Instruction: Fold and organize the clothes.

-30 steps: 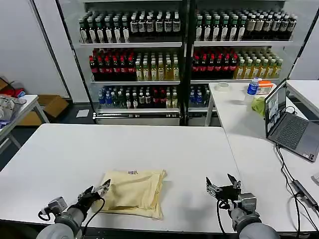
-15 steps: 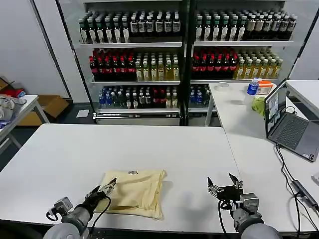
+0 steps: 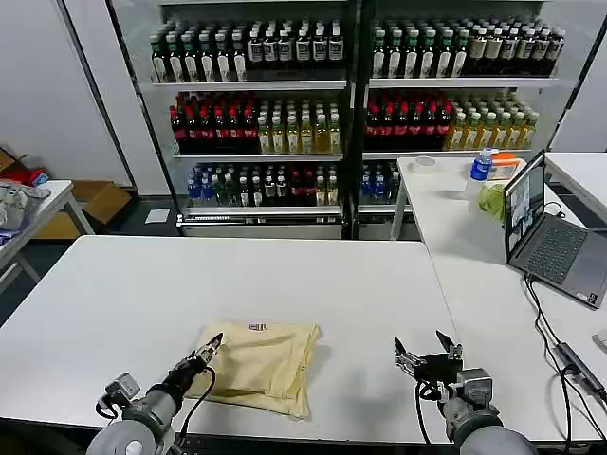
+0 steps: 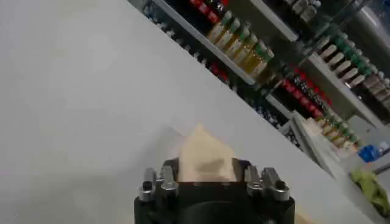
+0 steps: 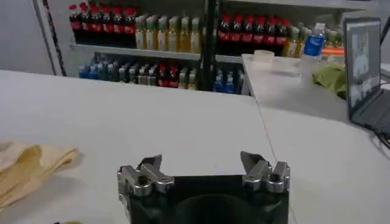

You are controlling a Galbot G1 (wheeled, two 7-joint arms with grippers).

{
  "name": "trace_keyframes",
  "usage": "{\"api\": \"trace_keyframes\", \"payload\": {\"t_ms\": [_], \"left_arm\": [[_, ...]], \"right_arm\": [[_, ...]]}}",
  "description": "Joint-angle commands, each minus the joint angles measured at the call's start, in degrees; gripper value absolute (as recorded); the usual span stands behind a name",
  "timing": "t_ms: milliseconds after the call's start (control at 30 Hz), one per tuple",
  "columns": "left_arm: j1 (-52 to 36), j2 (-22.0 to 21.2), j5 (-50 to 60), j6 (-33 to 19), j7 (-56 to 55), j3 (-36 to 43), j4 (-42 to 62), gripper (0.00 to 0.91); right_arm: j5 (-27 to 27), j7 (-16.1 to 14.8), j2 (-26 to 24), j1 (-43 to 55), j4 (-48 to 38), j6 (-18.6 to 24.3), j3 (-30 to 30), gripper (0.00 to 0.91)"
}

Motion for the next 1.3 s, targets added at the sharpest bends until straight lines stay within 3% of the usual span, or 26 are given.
{"api": "trace_keyframes", "payload": {"t_ms": [33,533,767,833,1100,1300], "left_arm": [[-0.43,-0.6,-4.71,-0.4,0.29,-0.5,0.54,0.02],[-1.07,-2.28,-8.64,-0.38,0.75,-2.36,0.24,0.02],[-1.77,0.65,-10.98,1.3,0.35,-11.33,-1.29,0.01],[-1.88,3.99,-11.13,0.87,-0.89,-15.83,-1.73,0.01],[-2.33,24.14,-10.66,4.52,0.16,-33.38,0.48,0.01],[-1.74,34.08,-7.43,4.51,1.5,-38.64,1.0,0.01]], "right_arm": [[0.07,0.05,-0.05,0.07,0.11,-0.1,-0.08,0.907],[0.18,0.11,-0.01,0.15,0.33,-0.27,0.06,0.907],[0.38,0.04,0.18,0.06,0.6,-0.25,0.46,0.907],[0.63,0.02,0.17,0.4,0.56,-0.25,0.62,0.907],[0.85,-0.03,1.27,1.8,0.2,-0.17,-0.86,0.907],[0.6,-0.1,2.09,1.85,0.16,-0.07,-1.41,0.907]]}}
